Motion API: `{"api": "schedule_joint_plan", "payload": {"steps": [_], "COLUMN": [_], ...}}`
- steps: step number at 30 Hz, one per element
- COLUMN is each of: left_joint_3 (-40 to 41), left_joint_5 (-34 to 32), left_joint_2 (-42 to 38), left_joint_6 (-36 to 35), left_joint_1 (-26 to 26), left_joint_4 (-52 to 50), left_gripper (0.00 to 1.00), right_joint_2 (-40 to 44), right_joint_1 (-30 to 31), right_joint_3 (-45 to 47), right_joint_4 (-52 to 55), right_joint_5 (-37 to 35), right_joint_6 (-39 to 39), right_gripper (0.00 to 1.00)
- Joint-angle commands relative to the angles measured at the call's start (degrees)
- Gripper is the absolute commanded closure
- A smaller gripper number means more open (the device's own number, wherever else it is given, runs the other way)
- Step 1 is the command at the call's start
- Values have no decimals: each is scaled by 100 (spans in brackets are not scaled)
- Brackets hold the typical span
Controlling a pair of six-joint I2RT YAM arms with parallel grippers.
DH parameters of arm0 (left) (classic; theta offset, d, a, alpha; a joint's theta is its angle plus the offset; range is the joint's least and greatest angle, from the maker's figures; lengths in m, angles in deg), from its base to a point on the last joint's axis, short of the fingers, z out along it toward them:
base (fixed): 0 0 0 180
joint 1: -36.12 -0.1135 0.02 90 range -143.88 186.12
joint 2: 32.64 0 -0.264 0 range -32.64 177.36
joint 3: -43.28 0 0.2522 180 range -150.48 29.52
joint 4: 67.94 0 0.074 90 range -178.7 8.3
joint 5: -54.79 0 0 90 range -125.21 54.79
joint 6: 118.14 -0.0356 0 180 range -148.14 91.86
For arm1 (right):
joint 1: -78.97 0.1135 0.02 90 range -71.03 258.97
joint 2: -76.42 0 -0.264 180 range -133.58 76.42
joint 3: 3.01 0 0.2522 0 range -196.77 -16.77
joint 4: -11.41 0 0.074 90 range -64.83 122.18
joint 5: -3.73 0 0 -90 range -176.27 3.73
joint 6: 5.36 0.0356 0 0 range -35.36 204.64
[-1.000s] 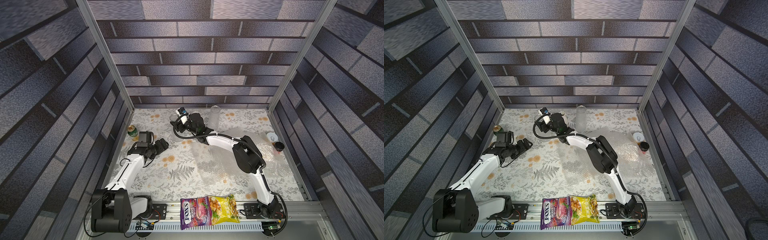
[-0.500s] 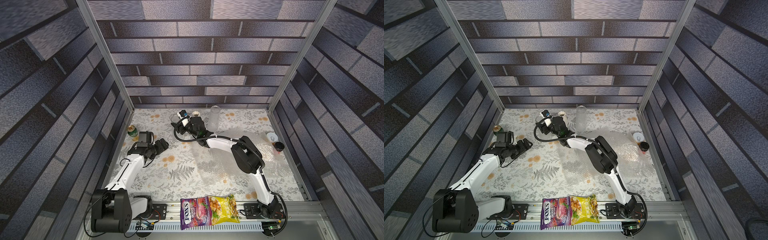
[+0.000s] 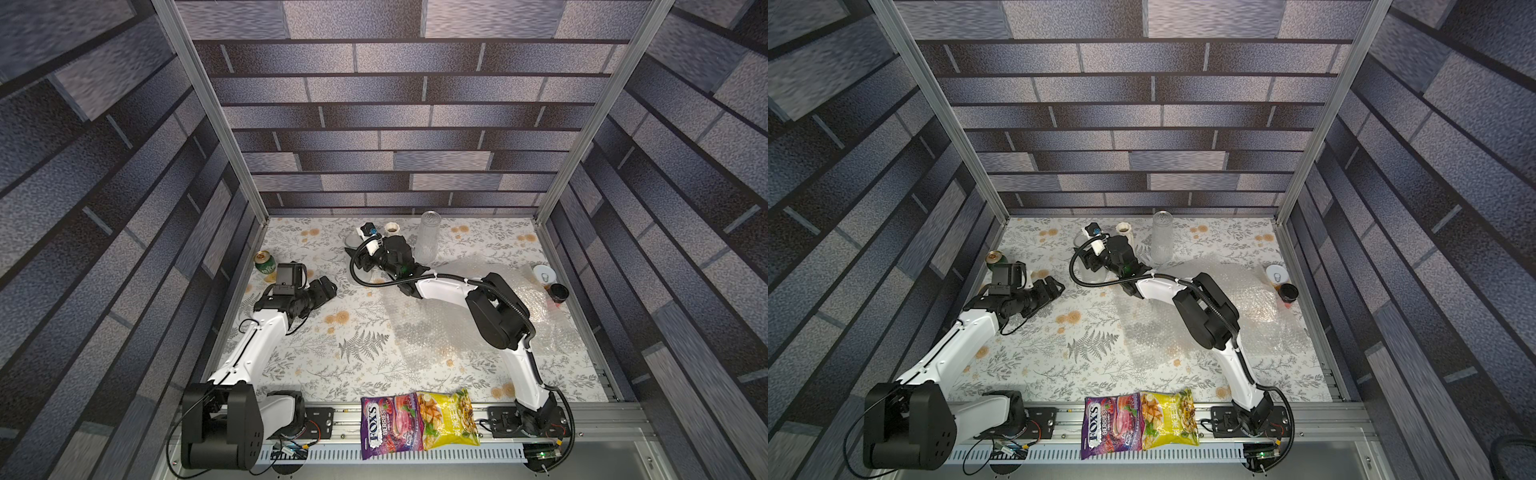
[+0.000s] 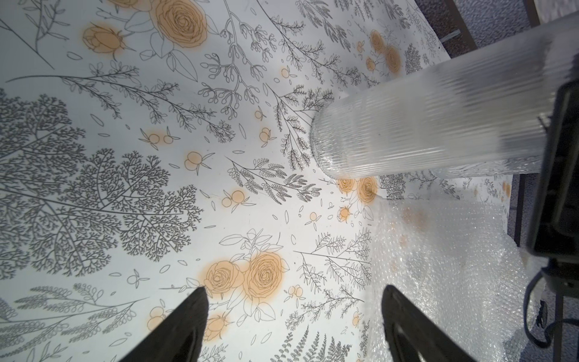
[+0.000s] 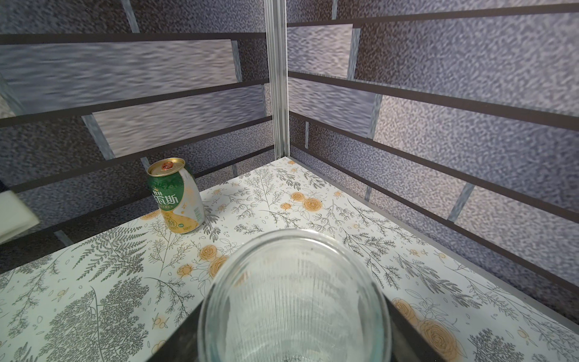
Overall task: Unwrap the vase from the bubble wrap
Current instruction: Place the vase at the center of the board.
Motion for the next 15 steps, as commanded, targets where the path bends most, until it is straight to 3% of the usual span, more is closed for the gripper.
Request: {"api": "schedule_joint_plan", "payload": {"steps": [1, 7, 15], "left_joint_3": [57, 48, 37], "left_joint_5": [-135, -154, -220], "left_joint_2": [-149, -151, -154], "left_joint_6": [59, 69, 98], "left_joint_1": [-23, -23, -19], "left_joint_4": [-120, -127, -144], "left_gripper": [12, 11, 11], "right_joint_2": [296, 340, 406], "right_joint_1": [17, 17, 10], "right_joint_3": [46, 28, 71], "right_joint_4": [186, 374, 479], "right_joint_5": [-184, -325, -431], "right_joint_6": [-70, -85, -139], "right_gripper": [25, 16, 13]}}
